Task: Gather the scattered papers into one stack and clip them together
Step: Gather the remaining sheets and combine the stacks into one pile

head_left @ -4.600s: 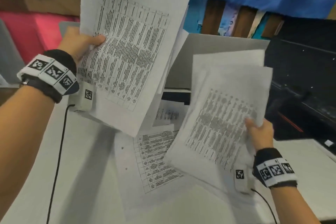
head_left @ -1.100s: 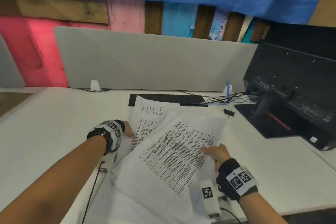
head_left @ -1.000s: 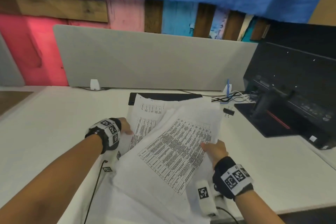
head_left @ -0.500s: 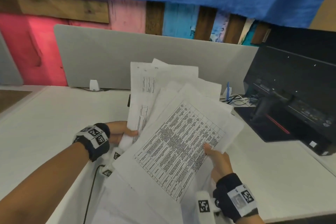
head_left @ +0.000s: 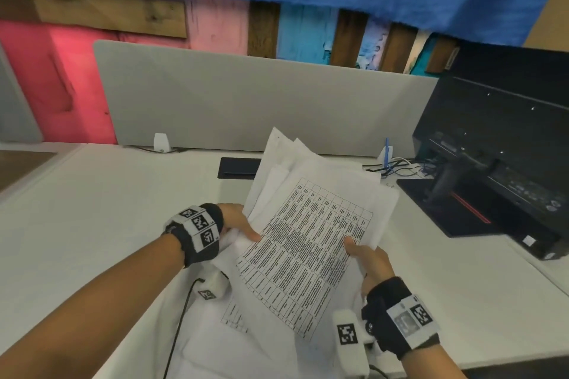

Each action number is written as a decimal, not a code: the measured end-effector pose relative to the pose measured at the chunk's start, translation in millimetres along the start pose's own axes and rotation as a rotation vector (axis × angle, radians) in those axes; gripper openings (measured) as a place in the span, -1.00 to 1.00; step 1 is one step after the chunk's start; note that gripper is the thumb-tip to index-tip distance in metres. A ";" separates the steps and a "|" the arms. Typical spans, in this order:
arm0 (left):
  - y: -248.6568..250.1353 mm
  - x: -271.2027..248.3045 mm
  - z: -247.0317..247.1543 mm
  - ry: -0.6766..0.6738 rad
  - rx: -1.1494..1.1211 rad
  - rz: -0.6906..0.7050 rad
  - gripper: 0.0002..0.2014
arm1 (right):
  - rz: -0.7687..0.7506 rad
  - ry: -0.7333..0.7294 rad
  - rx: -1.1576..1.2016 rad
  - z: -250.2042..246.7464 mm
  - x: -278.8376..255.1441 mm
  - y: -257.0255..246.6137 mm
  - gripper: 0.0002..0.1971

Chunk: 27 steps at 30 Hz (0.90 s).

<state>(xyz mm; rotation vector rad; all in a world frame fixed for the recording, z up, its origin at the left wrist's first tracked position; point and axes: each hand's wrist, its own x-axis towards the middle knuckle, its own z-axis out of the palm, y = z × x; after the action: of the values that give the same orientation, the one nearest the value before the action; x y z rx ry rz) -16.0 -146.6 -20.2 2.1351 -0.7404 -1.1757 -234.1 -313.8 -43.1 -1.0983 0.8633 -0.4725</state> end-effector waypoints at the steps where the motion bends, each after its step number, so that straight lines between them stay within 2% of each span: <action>1: -2.7 -1.1 -1.7 -0.021 -0.059 0.020 -0.28 | 0.003 -0.020 0.013 -2.7 -2.4 -2.7 -0.58; 3: -3.5 -9.5 0.7 -0.050 -0.161 0.085 -0.39 | 0.001 -0.058 0.041 -8.9 -3.9 -2.5 -0.55; 5: -5.0 -15.0 1.2 -0.067 -0.255 0.178 -0.46 | -0.008 -0.108 0.096 -12.5 -2.2 0.4 -0.28; 6: -4.7 -20.4 0.4 -0.083 -0.297 0.226 -0.41 | -0.025 -0.125 0.116 -12.8 -2.3 1.7 -0.15; 7: -5.9 -23.3 -1.7 -0.101 -0.339 0.267 -0.31 | -0.046 -0.148 0.136 -12.1 -2.6 1.7 -0.12; 9: -6.6 -30.3 -6.6 -0.139 -0.406 0.321 -0.20 | -0.094 -0.176 0.160 -8.1 -6.0 -2.5 -0.33; 10: -4.4 -34.1 -9.3 -0.115 -0.403 0.327 -0.18 | -0.119 -0.183 0.172 -5.5 -6.3 -5.0 -0.38; 13: 19.1 -50.9 -14.7 0.138 -0.134 0.327 -0.21 | -0.241 -0.161 0.176 12.4 -10.6 -21.5 -0.19; 14: 29.6 -56.9 -16.4 0.252 -0.025 0.329 -0.24 | -0.303 -0.123 0.145 21.3 -13.7 -32.2 -0.25; 16: 52.8 -72.4 -20.6 0.473 0.073 0.379 -0.29 | -0.449 -0.019 0.052 42.4 -24.2 -60.6 -0.54; 18: 76.0 -90.3 -27.4 0.636 -0.014 0.512 -0.34 | -0.626 0.075 -0.004 62.0 -35.7 -93.0 -0.67; 20: 94.0 -105.8 -35.2 0.771 -0.113 0.657 -0.37 | -0.818 0.100 -0.009 79.1 -50.5 -119.1 -0.70; 23: 103.6 -114.3 -35.1 0.898 -0.151 0.790 -0.38 | -0.974 0.067 0.028 99.6 -65.4 -132.8 -0.69; 25: 97.7 -111.5 -27.0 0.920 -0.173 0.799 -0.36 | -1.001 0.068 0.026 107.1 -64.5 -127.5 -0.68; 27: 86.5 -106.7 -18.8 0.871 -0.219 0.755 -0.28 | -1.001 0.061 -0.034 108.3 -57.2 -116.1 -0.65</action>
<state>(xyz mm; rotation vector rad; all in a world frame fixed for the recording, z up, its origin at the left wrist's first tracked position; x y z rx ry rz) -64.5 -125.7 108.0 1.6693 -0.8149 0.0864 -173.1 -258.1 104.0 -1.5149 0.3114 -1.3206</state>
